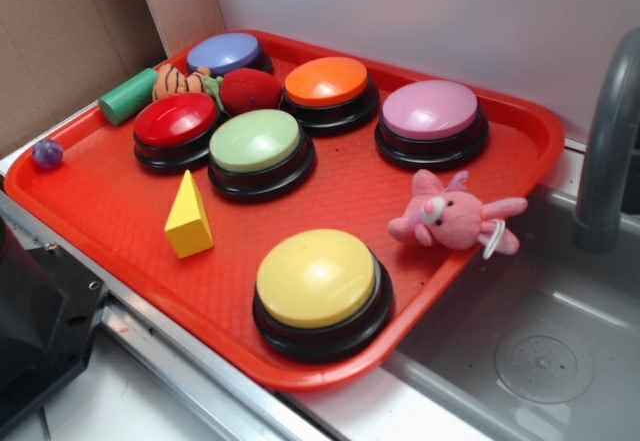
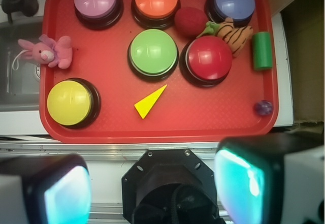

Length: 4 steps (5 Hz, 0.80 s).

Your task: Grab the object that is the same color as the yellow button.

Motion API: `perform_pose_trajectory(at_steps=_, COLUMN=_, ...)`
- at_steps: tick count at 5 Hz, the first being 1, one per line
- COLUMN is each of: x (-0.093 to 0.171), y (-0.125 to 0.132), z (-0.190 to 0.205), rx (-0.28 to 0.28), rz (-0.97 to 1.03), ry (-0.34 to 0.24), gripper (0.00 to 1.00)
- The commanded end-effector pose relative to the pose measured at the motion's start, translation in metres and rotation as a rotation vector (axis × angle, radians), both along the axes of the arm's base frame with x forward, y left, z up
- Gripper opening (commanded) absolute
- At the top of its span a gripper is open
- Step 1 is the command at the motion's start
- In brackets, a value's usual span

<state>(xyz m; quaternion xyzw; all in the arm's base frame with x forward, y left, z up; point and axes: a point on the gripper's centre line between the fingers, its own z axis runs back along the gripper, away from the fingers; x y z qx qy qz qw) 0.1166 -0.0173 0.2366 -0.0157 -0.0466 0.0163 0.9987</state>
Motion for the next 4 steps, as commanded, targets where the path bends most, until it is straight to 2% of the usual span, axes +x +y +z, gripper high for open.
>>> perform_pose_trajectory(at_steps=1, x=0.0, y=0.0, z=0.0, rx=0.0, rz=0.0, ry=0.0, gripper=1.0)
perform_pose_trajectory(at_steps=3, x=0.019, y=-0.008, z=-0.046, rx=-0.039, rz=0.17, ry=0.014, gripper=1.0)
perform_pose_trajectory(at_steps=4, x=0.024, y=-0.002, z=-0.082, rx=-0.115, rz=0.257, ry=0.029, gripper=1.0)
